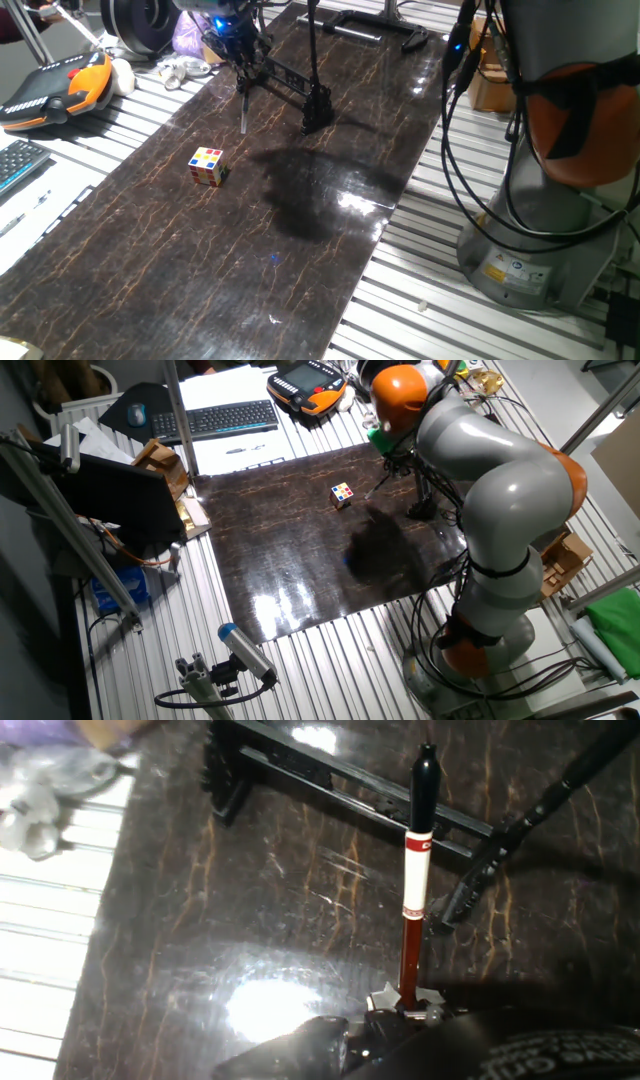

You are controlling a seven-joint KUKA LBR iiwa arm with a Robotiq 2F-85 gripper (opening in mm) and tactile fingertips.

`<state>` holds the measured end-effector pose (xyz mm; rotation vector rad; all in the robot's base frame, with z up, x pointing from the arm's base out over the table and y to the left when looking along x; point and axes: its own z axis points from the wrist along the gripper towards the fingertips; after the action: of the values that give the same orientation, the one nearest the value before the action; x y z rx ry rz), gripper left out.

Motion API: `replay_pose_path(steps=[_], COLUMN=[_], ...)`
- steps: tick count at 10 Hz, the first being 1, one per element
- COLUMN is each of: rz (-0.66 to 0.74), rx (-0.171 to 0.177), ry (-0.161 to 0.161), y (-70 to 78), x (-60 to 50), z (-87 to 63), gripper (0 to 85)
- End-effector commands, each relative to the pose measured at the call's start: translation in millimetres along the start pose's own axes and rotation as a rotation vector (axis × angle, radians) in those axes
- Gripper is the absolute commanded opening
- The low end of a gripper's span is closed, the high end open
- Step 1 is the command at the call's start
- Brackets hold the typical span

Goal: Place the brush on the pen rack

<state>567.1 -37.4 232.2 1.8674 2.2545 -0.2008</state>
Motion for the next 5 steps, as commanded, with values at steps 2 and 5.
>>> replay_pose_path(steps=[2,5], rz=[0.017,0.094], rx=[0.027,0.052], ry=[-0.003,0.009], y=[0.0,6.8], x=[0.1,-5.3], z=[0.2,-3.7], gripper=[1.0,1.0])
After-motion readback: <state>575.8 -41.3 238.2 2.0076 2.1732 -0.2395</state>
